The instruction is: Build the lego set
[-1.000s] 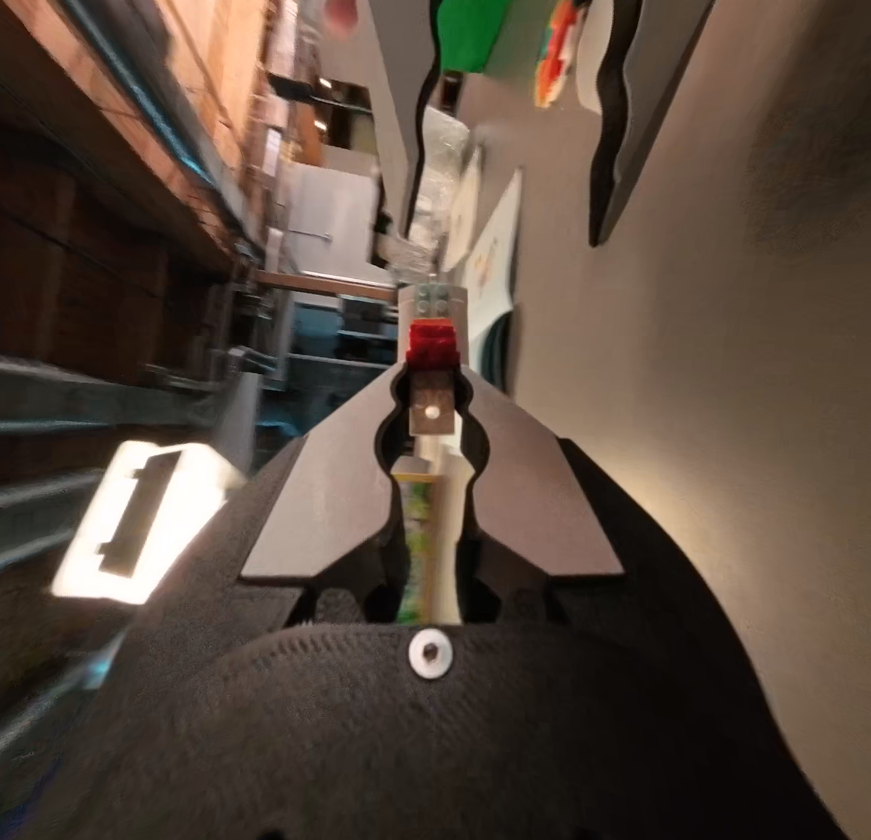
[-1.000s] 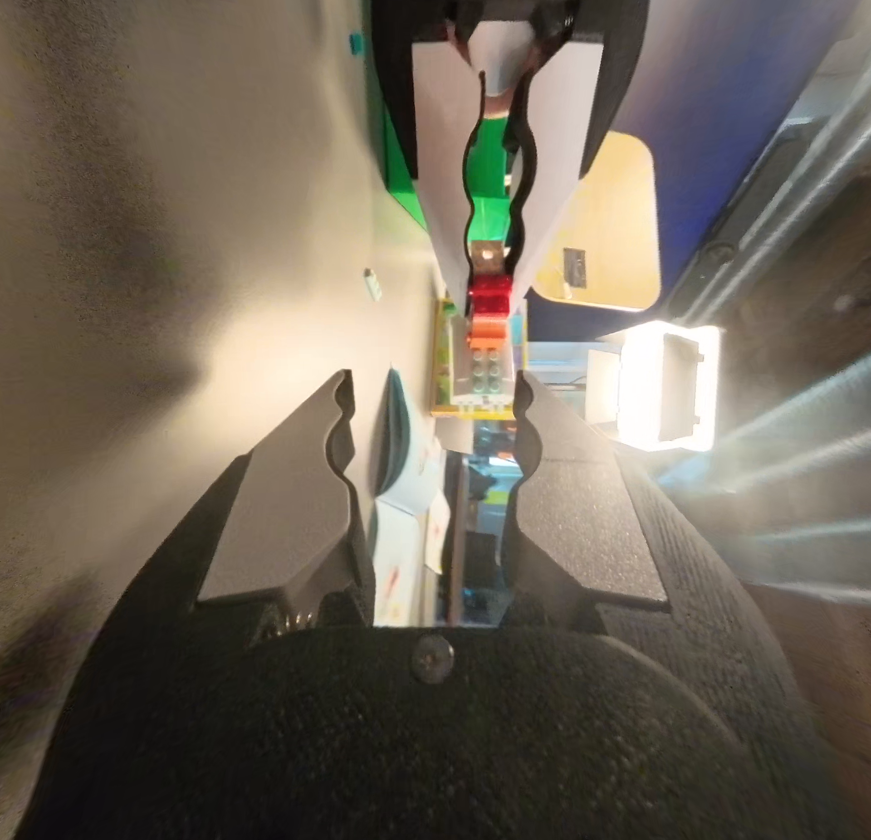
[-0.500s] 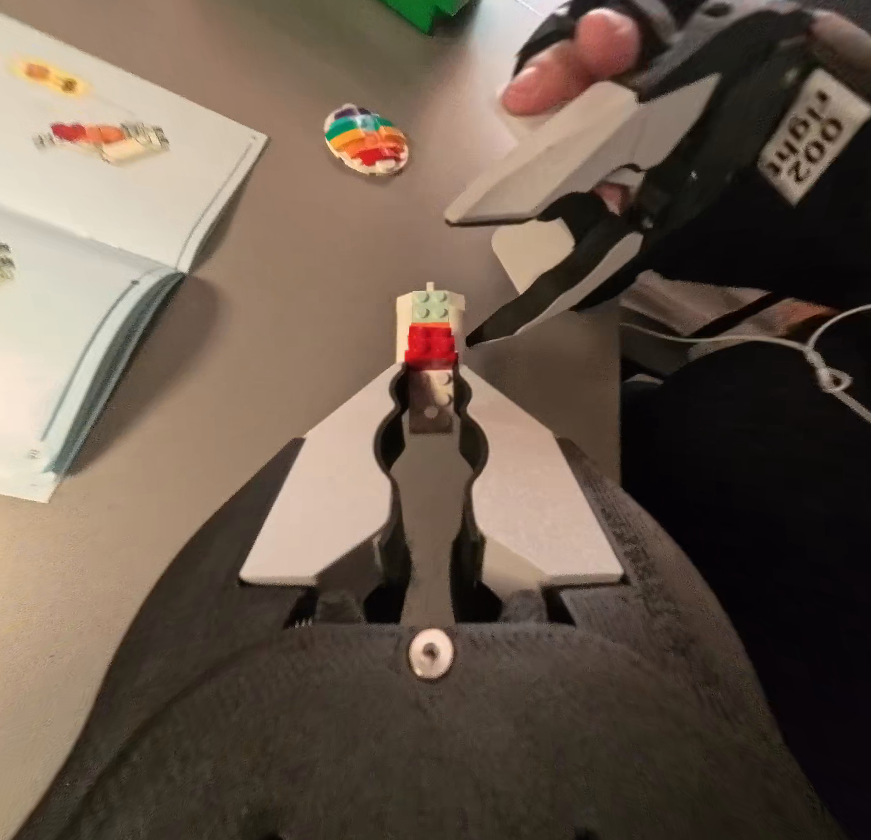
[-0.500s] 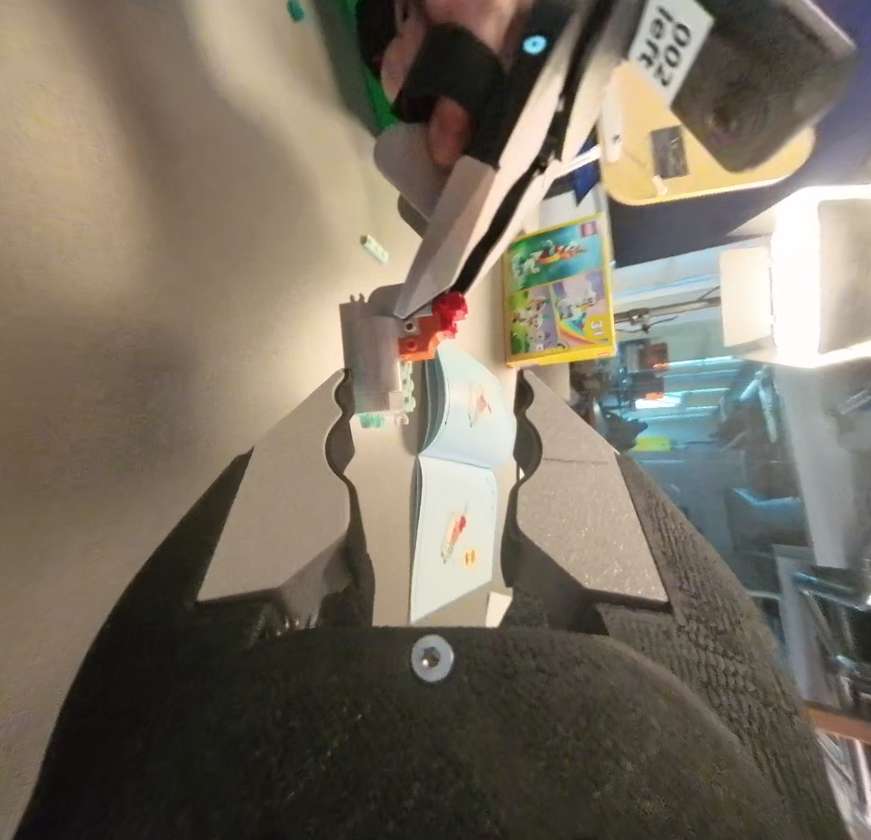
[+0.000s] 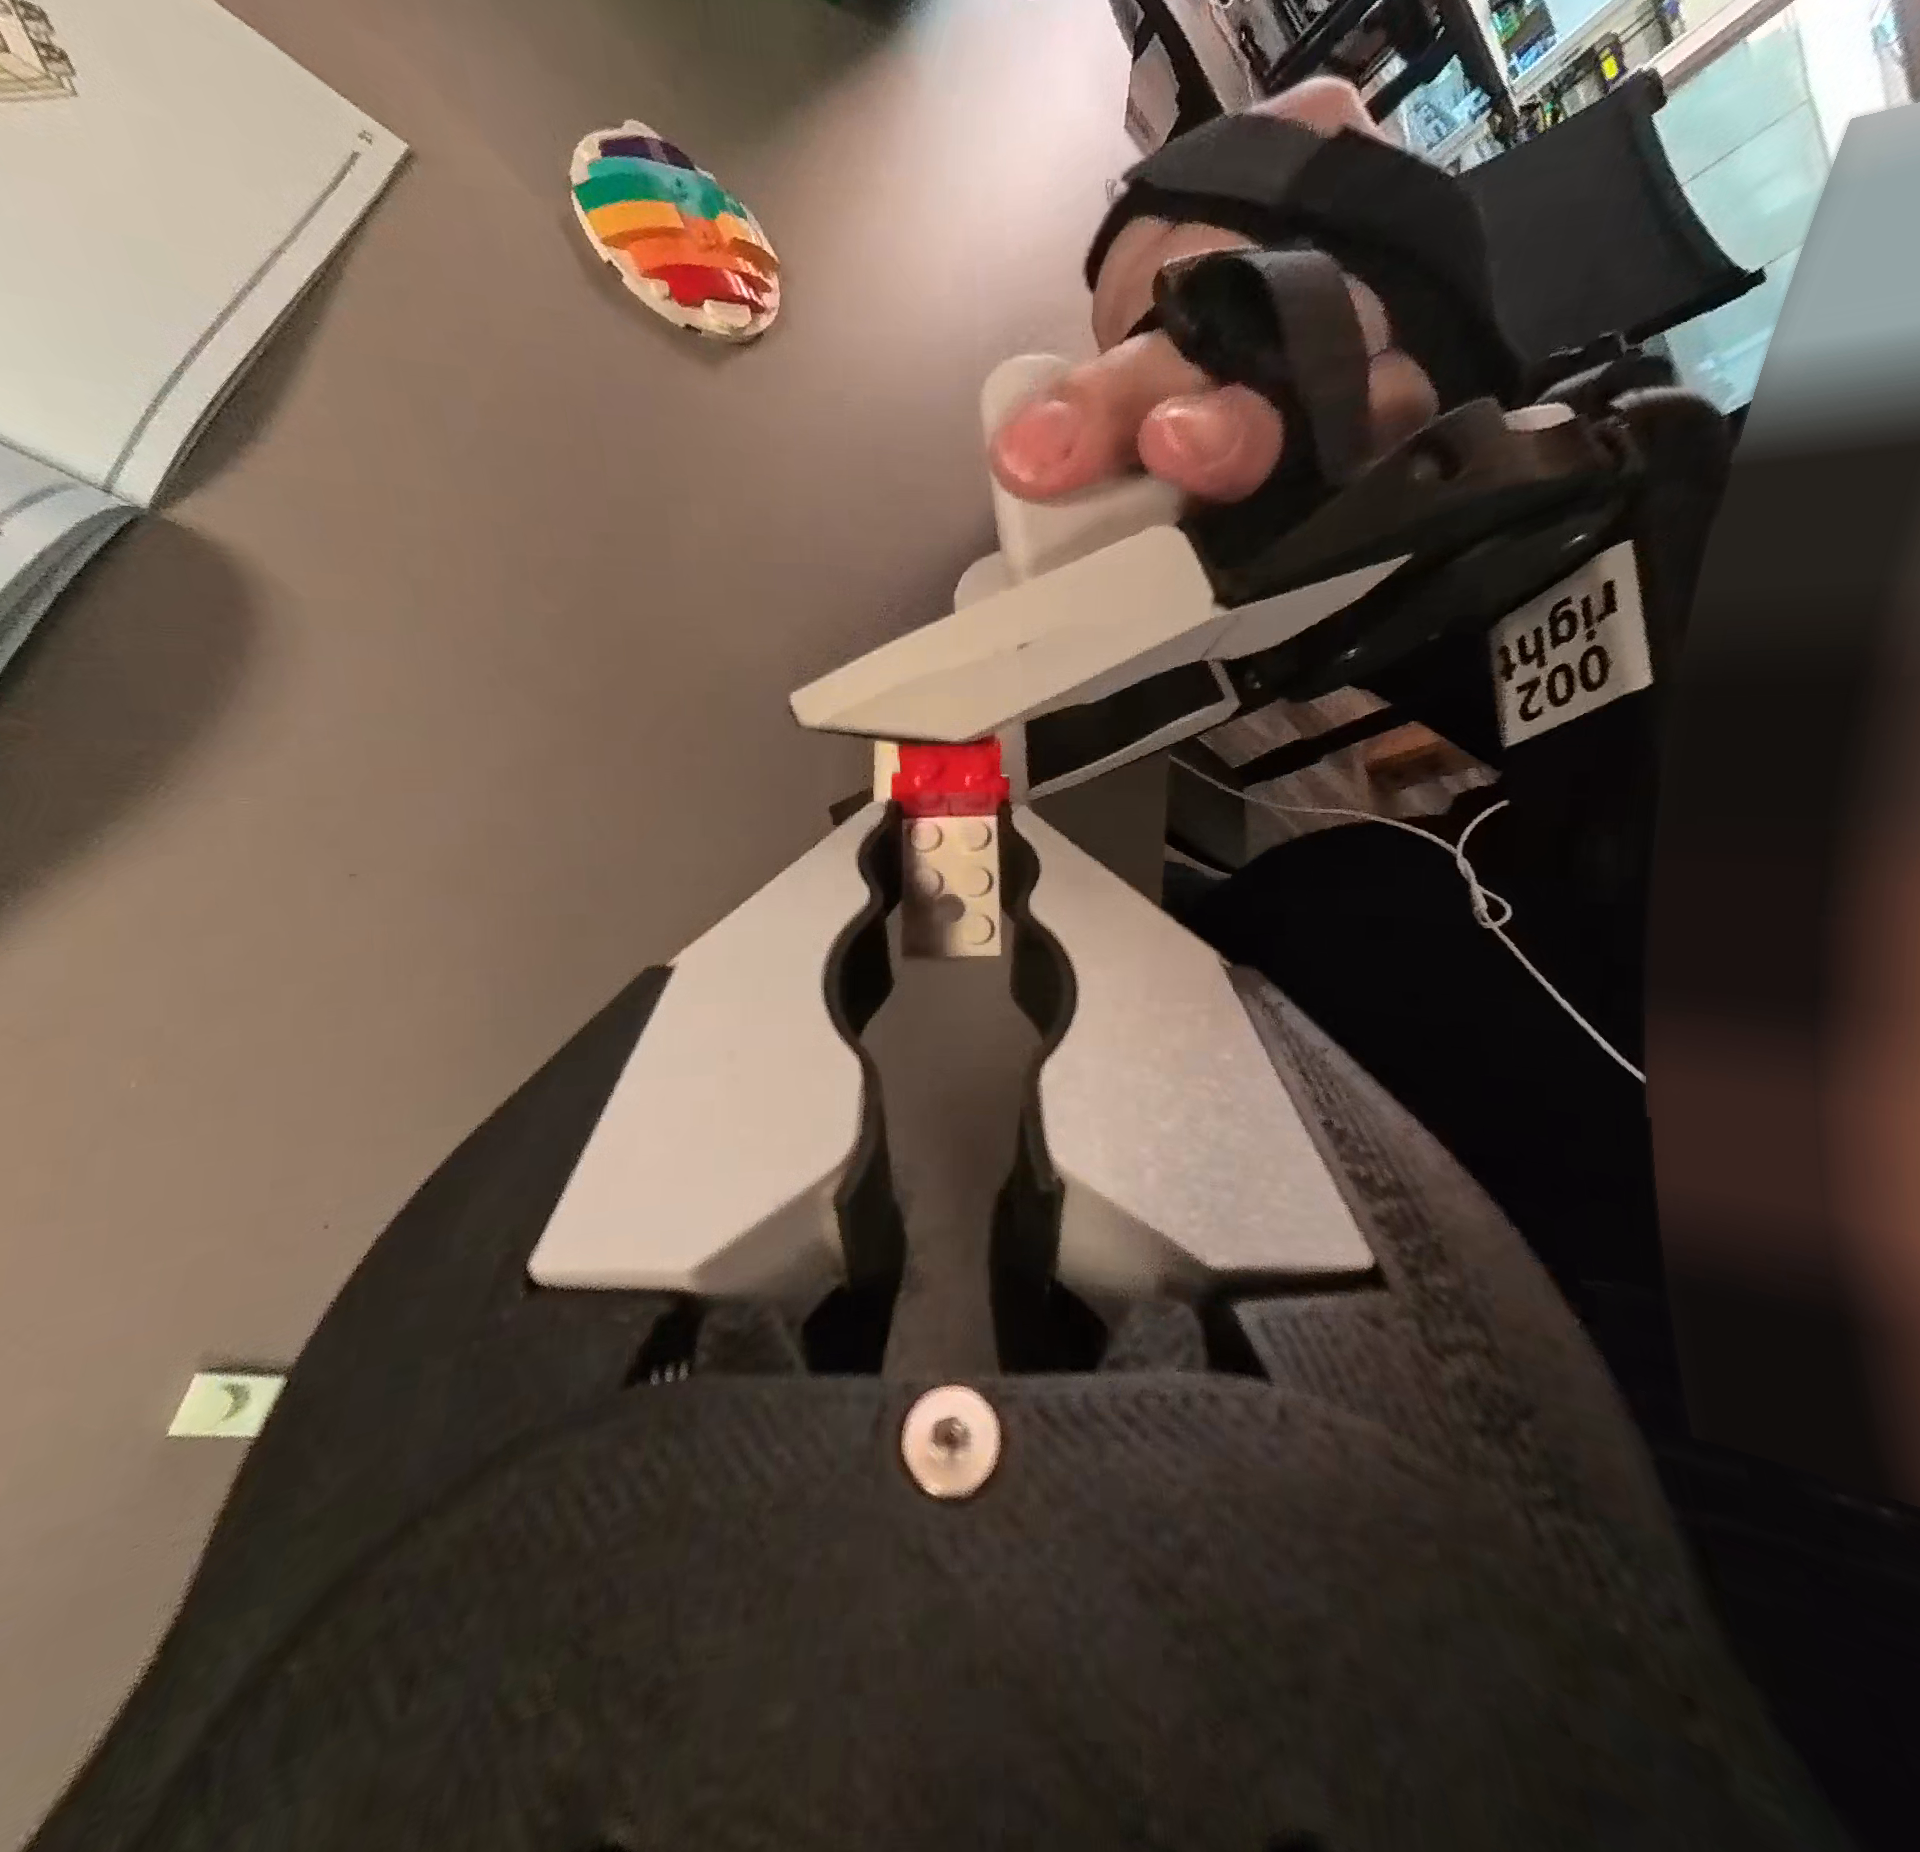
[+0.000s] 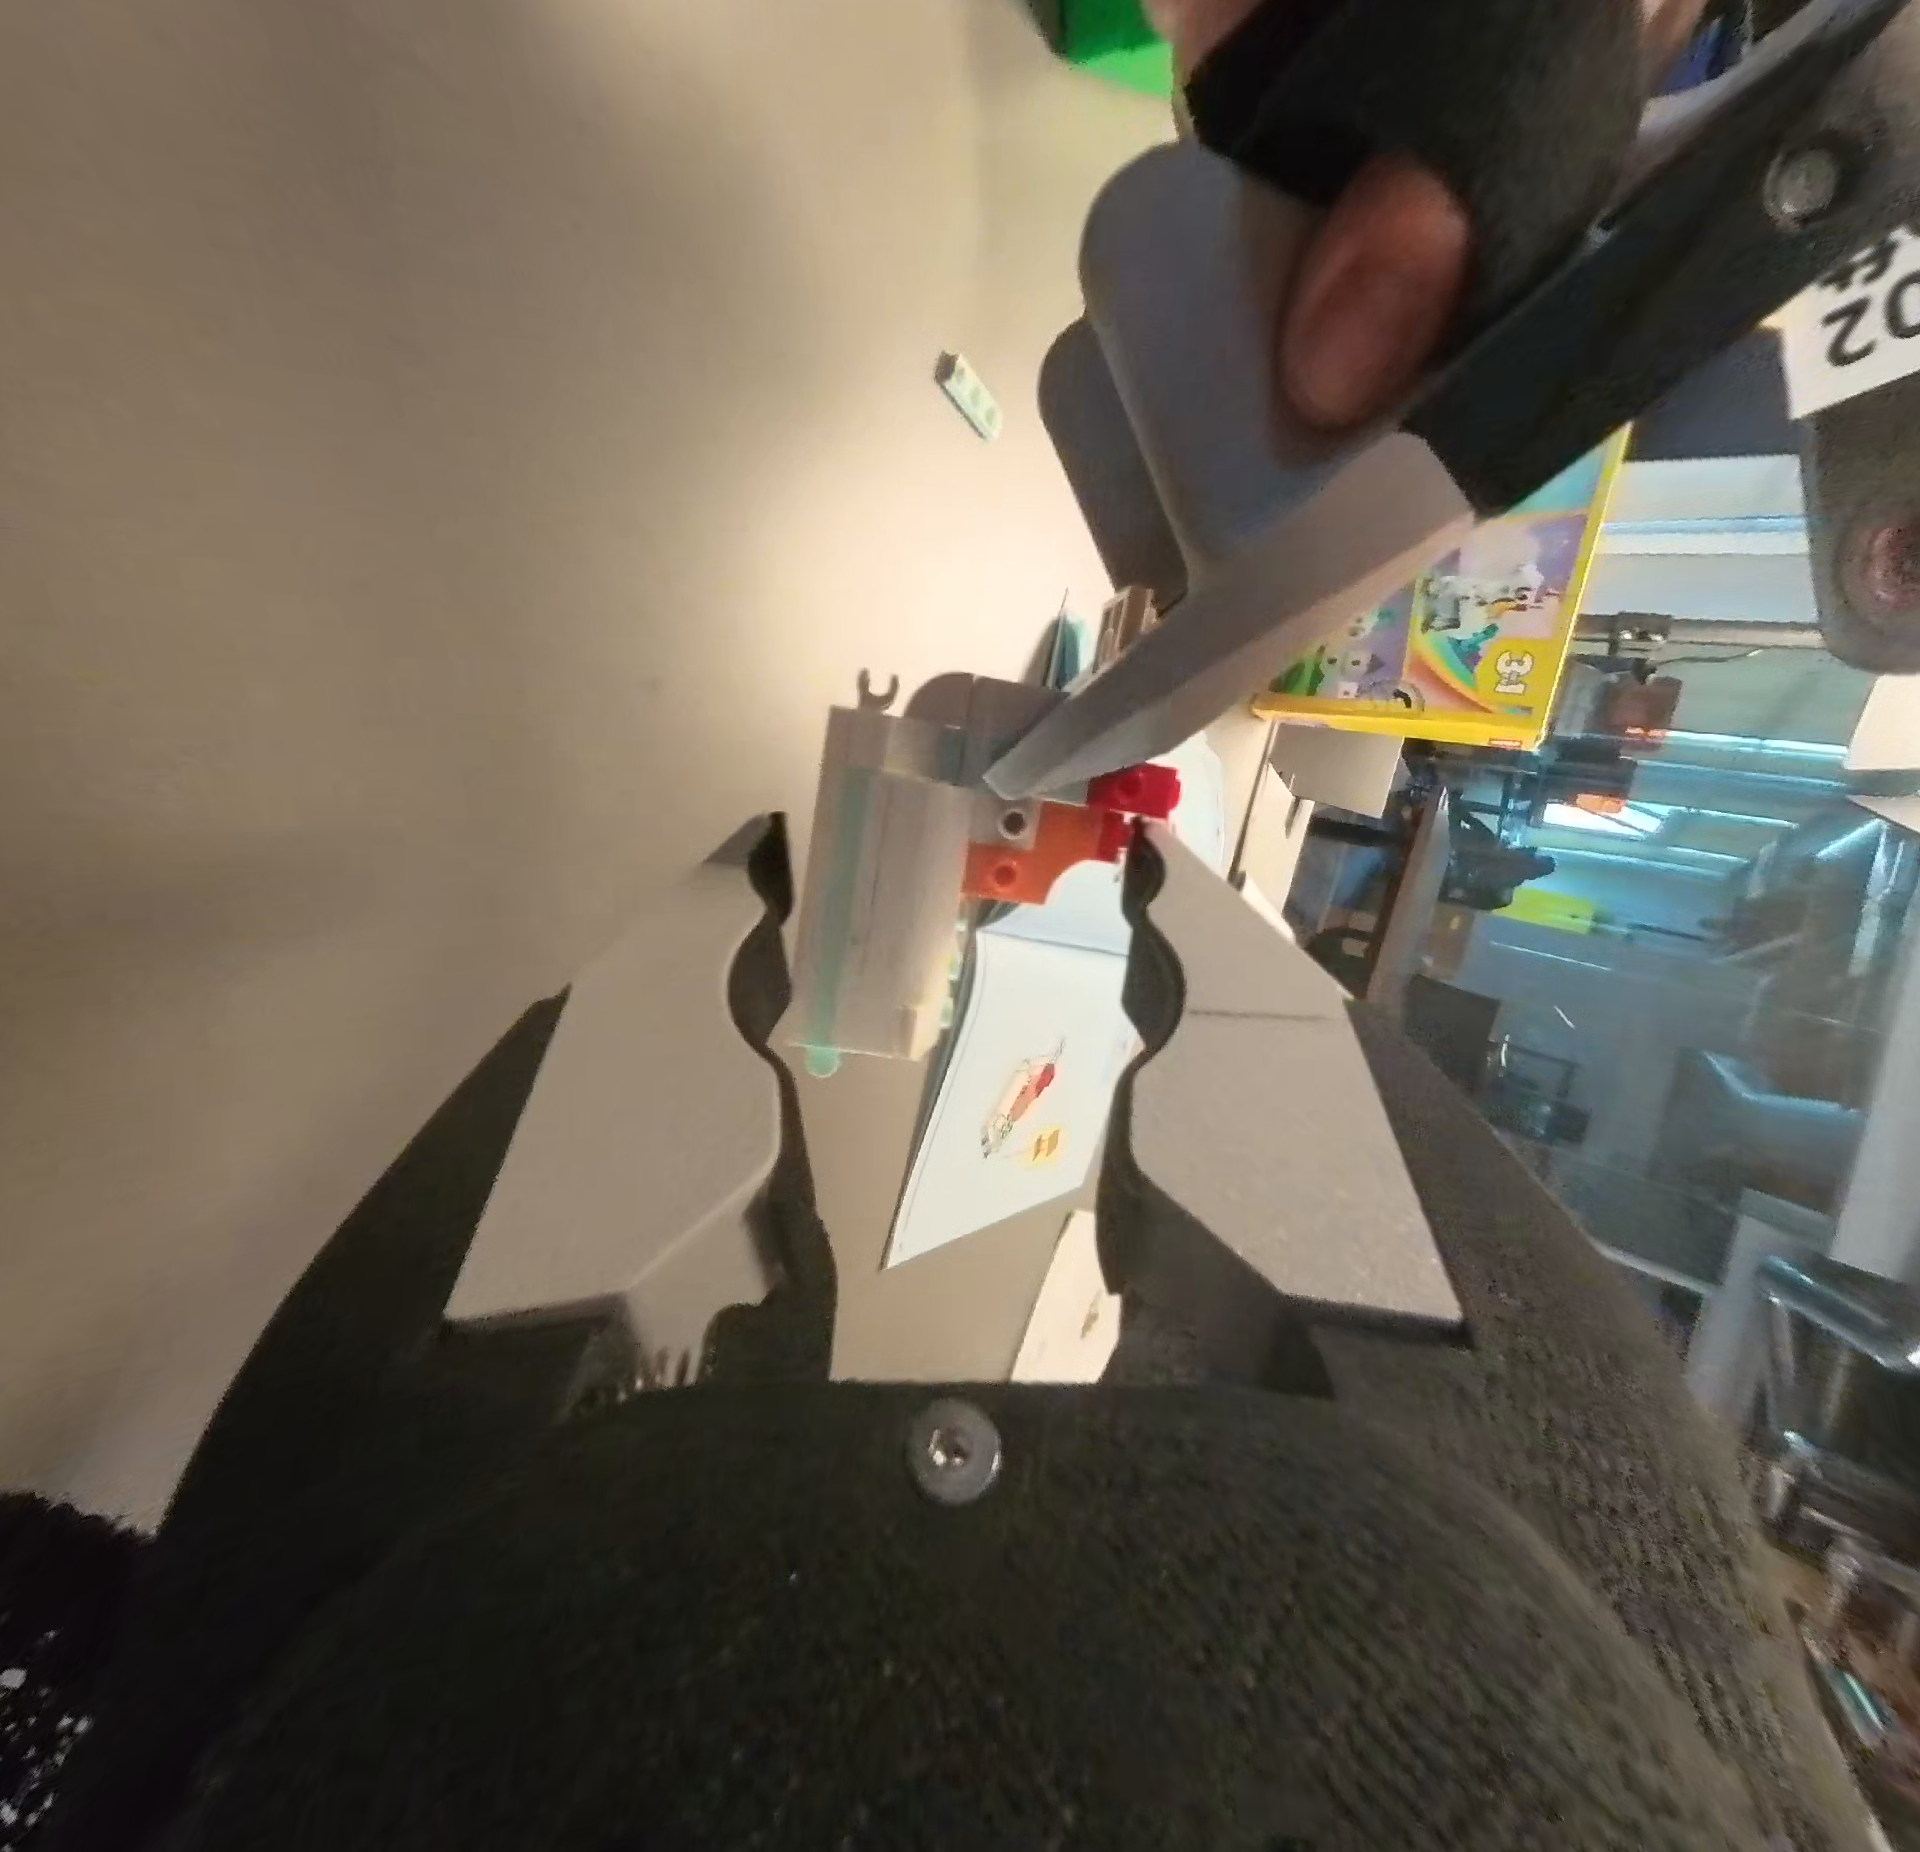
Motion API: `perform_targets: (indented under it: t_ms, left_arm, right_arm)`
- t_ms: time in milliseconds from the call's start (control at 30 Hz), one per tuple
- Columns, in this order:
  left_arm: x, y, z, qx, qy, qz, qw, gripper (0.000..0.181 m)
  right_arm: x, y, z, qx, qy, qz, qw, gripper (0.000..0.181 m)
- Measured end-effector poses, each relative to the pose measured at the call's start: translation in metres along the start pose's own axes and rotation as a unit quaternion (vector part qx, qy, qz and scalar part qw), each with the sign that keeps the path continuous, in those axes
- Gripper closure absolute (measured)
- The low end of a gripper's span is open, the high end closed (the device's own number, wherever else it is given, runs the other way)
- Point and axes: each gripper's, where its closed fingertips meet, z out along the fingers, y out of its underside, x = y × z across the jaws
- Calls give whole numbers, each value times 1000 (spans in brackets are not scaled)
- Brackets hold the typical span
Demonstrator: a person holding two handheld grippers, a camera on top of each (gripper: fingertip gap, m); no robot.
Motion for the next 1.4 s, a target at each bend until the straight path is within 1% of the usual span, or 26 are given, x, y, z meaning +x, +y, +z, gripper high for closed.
perform_targets:
  t_ms: [400, 567, 667, 767, 833, 900, 1000, 1100, 1167, 1200, 1300, 1400]
  left_arm:
    - [-2, -3, 8, -8, -2, -5, 1000, 165]
    - [-2, -3, 11, -15, -2, -2, 1000, 165]
    - [-3, -7, 11, -5, -5, 3, 1000, 165]
    - [-4, -12, 10, 15, -25, 26, 999, 165]
    - [-6, -17, 9, 39, -52, 51, 997, 165]
    - [-7, -19, 10, 49, -86, 85, 991, 164]
    - [-8, -18, 11, 45, -129, 139, 981, 164]
    - [-5, -19, 12, 43, -149, 170, 973, 164]
    - [-7, -19, 13, 34, -178, 199, 963, 164]
    - [-7, -20, 12, 32, -186, 204, 961, 165]
    - [-7, -20, 14, 36, -170, 187, 967, 165]
    - [-12, -18, 17, 32, -173, 185, 967, 165]
  right_arm:
    - [-3, 11, -1, -41, -6, -23, 999, 123]
    - [-4, 15, -2, -47, -13, -40, 998, 124]
    - [-2, 17, -2, -47, -3, -37, 998, 124]
    - [2, 18, -2, -42, 23, -26, 999, 124]
    - [7, 21, -1, -45, 52, -25, 997, 124]
    - [9, 23, -1, -49, 71, -33, 996, 123]
    - [9, 24, -2, -61, 87, -62, 992, 122]
    - [9, 22, -5, -58, 85, -71, 992, 122]
    - [9, 23, -6, -60, 79, -75, 992, 124]
    - [10, 23, -7, -62, 84, -81, 991, 124]
    - [10, 25, -7, -72, 87, -87, 990, 124]
    - [7, 28, -3, -83, 92, -92, 988, 125]
